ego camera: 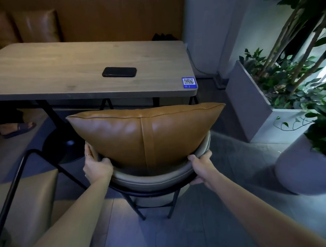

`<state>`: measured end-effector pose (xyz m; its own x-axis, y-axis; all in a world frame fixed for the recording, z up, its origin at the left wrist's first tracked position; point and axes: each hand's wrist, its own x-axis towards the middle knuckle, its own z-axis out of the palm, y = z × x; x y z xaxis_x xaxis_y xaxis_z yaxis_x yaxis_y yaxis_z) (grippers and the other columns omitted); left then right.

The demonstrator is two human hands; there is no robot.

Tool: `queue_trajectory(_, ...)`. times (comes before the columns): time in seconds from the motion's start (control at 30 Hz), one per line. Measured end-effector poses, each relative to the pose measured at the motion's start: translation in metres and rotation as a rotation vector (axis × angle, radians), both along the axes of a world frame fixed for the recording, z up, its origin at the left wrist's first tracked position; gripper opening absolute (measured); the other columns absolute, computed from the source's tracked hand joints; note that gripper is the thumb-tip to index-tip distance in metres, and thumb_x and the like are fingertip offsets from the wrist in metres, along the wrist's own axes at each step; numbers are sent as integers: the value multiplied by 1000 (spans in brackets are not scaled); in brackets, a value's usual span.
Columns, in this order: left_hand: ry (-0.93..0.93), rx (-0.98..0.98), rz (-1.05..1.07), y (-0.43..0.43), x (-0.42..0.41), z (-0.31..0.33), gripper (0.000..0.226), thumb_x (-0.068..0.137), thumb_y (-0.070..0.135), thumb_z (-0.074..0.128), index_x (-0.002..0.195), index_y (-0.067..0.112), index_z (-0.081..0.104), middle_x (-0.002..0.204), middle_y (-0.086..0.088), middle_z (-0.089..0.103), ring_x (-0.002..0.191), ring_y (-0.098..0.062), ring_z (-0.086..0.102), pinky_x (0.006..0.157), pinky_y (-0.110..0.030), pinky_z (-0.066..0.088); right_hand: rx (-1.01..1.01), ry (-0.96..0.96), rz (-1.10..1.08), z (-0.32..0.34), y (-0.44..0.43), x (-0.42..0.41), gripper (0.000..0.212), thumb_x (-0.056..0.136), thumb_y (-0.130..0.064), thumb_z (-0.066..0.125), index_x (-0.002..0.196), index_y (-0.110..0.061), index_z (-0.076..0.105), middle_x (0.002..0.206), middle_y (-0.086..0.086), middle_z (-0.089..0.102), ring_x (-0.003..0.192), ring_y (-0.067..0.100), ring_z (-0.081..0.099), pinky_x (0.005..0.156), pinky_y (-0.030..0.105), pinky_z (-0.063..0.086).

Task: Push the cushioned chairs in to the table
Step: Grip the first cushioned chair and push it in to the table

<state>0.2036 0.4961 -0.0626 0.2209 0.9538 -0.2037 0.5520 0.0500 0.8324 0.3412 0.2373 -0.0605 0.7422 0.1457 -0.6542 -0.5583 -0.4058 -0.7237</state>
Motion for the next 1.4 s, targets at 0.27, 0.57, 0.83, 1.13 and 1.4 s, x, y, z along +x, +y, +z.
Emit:
queue_trajectory(0.27,23,-8,-44,20,8,3,81,88,8,55,155,42,25,136,-19,58,119,-44,55,102,-52,46,-19,12,-9,1,17,2,80,106,-29,50,159,-30,-10,162,13,33,143,41,42,86,63,60)
queue_trajectory(0.57,11,-10,-92,29,-3,3,80,85,9,58,154,39,30,136,-17,58,123,-42,54,105,-51,45,-12,21,-27,5,20,-9,87,103,-27,55,160,-34,-10,162,10,34,143,40,42,89,64,59)
queue_trajectory(0.83,-33,1,-44,29,-20,1,73,86,11,61,151,35,40,136,-11,61,123,-36,56,103,-48,47,-23,19,3,5,16,-21,84,102,-29,57,159,-37,-5,157,11,39,138,41,49,88,61,61)
queue_trajectory(1.13,12,75,-249,11,-24,27,70,77,8,55,144,27,46,117,-12,64,104,-40,61,88,-52,53,-146,-19,48,8,13,-7,91,97,-35,65,161,-22,1,163,14,32,140,40,45,104,58,51)
queue_trajectory(1.4,288,265,-326,-53,-32,36,53,88,24,56,137,5,47,133,-19,55,118,-43,52,96,-55,47,-227,-195,101,24,17,-21,109,92,-34,71,165,-26,-10,169,16,18,142,44,43,107,48,46)
